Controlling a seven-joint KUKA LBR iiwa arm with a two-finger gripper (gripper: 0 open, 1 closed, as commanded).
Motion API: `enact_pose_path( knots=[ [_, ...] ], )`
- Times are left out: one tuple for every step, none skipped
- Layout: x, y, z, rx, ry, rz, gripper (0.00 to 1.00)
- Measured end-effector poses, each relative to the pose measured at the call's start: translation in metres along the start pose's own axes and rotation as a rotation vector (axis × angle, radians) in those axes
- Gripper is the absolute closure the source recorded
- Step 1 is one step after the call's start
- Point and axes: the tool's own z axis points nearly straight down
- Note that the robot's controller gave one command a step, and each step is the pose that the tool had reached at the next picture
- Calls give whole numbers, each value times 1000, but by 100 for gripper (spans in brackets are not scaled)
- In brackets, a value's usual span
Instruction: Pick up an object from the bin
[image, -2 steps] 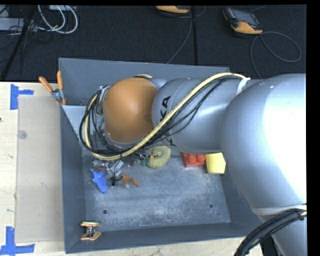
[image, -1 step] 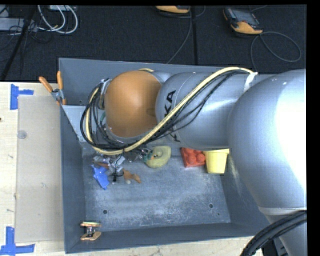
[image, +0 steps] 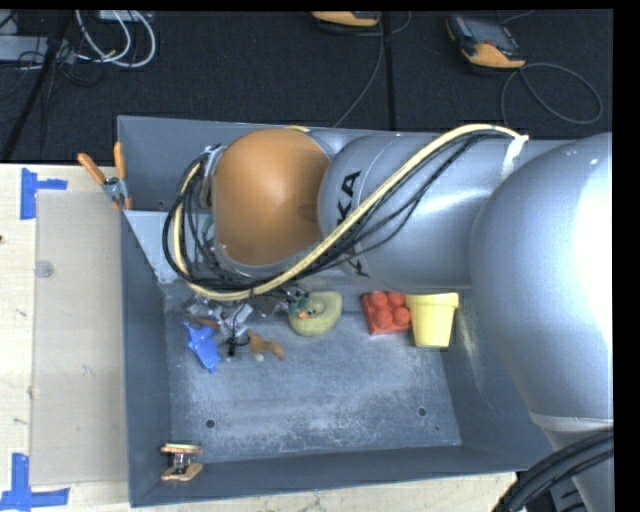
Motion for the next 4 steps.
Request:
enact_pose_path(
  knots=[
    [0,0,-10,1,-2,0,100],
    [0,0,-17,1,-1,1,100],
    [0,1,-22,0,0,1,100],
    [0,1,-26,0,-1,2,100]
  ],
)
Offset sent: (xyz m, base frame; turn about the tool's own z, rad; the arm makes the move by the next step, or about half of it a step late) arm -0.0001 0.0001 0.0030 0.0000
